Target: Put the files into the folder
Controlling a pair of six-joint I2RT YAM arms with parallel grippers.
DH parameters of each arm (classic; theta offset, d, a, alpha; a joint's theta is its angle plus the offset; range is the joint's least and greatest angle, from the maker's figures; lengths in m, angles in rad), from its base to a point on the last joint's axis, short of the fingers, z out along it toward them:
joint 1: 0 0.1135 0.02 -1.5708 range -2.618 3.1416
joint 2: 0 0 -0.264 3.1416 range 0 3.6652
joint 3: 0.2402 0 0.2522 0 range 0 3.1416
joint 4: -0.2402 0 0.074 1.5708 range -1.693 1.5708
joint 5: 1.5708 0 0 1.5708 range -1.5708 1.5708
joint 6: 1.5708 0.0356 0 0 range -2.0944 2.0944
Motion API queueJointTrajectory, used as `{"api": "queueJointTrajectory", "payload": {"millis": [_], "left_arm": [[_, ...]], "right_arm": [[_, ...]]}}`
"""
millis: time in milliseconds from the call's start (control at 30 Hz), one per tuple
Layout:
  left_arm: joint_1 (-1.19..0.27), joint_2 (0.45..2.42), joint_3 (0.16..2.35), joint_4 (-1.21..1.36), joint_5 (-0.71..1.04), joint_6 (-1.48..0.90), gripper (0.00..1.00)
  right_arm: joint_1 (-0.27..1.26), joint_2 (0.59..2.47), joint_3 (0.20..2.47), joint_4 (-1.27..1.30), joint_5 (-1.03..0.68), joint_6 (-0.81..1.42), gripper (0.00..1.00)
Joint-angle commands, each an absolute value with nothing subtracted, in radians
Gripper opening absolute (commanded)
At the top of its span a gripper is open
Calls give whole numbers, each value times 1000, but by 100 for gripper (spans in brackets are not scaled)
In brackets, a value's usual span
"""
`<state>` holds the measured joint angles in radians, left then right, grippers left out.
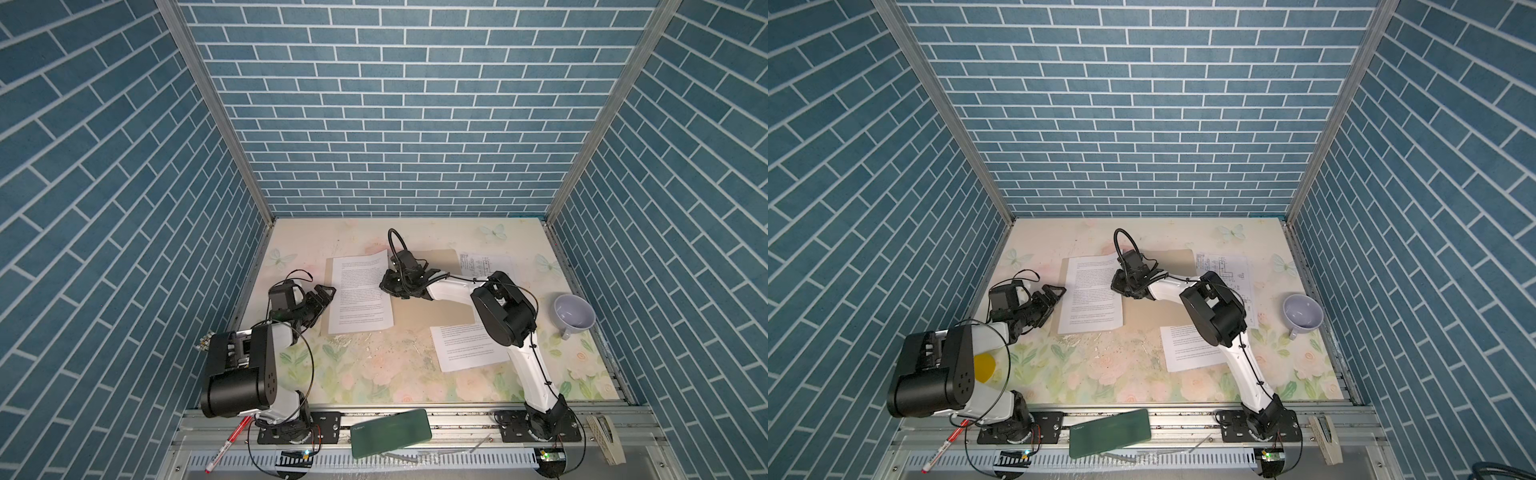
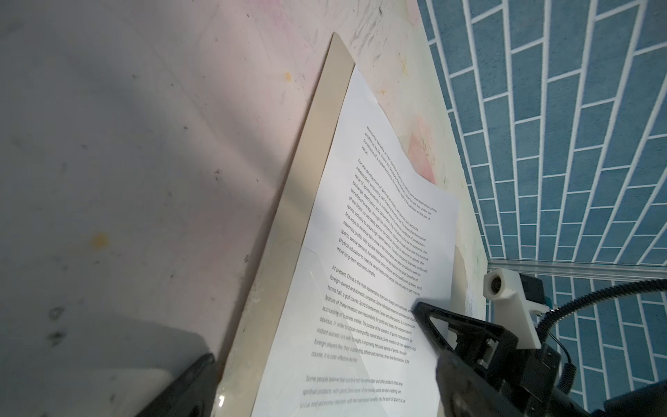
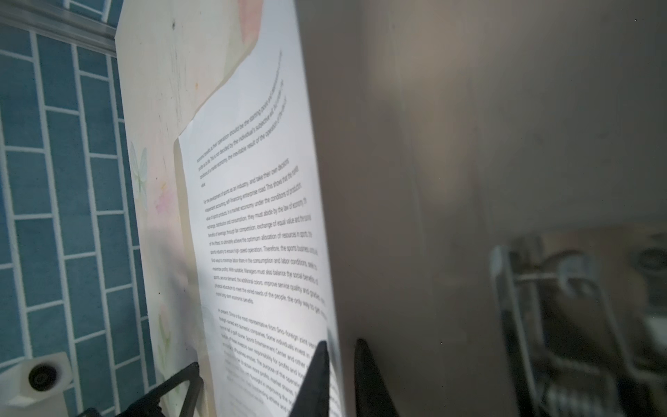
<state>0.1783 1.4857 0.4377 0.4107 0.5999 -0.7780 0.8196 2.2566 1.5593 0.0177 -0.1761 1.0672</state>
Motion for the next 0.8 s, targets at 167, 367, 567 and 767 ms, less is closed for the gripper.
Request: {"api": "queueJointTrajectory", "payload": {"millis": [167,367,567,767], "left_arm": [[172,1517,391,229,599,-791,96],[172,1515,387,230,599,-790,96],[172,1514,385,232,598,-793,96],[172,1511,380,232,598,-790,96]], "right_arm": [[821,2173,1502,-25,-168,1048,24],[817,2158,1473,-15,-193,1046,22],[815,2151,1464,-9,-209,1040,18],[813,2158,1453,-11,-225,1026,10]]}}
